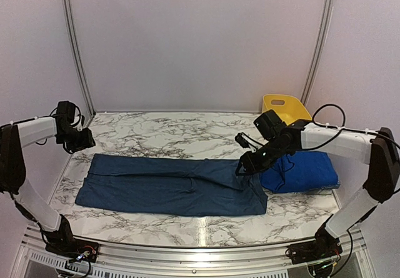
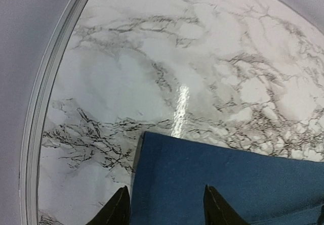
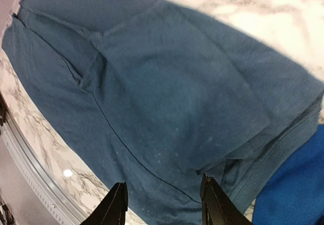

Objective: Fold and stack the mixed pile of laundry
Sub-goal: Fold the 1/3-folded T-shirt at the center of the board.

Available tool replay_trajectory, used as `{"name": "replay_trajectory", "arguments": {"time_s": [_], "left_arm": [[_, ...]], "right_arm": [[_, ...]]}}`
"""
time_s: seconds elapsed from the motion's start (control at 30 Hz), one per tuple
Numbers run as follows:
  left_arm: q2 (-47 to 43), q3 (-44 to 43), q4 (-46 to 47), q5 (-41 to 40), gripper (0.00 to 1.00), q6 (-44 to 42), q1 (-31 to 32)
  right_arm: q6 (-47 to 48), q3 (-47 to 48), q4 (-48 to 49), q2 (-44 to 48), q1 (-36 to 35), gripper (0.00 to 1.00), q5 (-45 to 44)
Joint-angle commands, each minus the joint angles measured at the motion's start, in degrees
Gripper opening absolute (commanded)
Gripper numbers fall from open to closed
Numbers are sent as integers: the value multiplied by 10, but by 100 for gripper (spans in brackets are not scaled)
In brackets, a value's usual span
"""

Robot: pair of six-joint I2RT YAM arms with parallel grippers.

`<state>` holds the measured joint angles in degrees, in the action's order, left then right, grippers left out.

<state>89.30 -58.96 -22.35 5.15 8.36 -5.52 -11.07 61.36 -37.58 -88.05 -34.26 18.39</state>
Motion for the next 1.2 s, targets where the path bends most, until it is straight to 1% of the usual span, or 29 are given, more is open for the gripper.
{"name": "replay_trajectory", "arguments": {"time_s": [0.0,0.1,0.17,0.27,0.37,0.53,0.7,0.77,0.83,0.93,1.03,1.17], "left_arm": [[-46,8,12,73,52,11,21],[-35,13,6,94,51,20,43],[-26,23,4,98,49,34,66],[-10,44,10,82,46,50,107],[28,56,19,77,44,78,124],[85,52,22,33,37,97,124],[148,-3,3,-15,31,101,93],[163,-29,-7,-29,32,100,79],[158,-50,0,-20,37,87,78],[126,-76,7,-21,49,68,83],[85,-88,16,-25,60,58,88],[12,-96,40,-41,85,33,108]], "right_arm": [[9,52,0,20,34,45,29],[6,76,8,-34,30,41,49],[2,80,29,-60,15,41,52],[-5,80,59,-99,2,40,59],[-5,86,73,-141,-10,38,61],[13,95,91,-207,-15,38,51],[40,177,65,-284,-12,37,37],[44,207,42,-288,-12,37,39],[35,214,31,-262,-10,39,51],[17,212,30,-204,5,46,61],[1,208,41,-171,42,48,69],[2,220,40,-192,78,48,75]]}}
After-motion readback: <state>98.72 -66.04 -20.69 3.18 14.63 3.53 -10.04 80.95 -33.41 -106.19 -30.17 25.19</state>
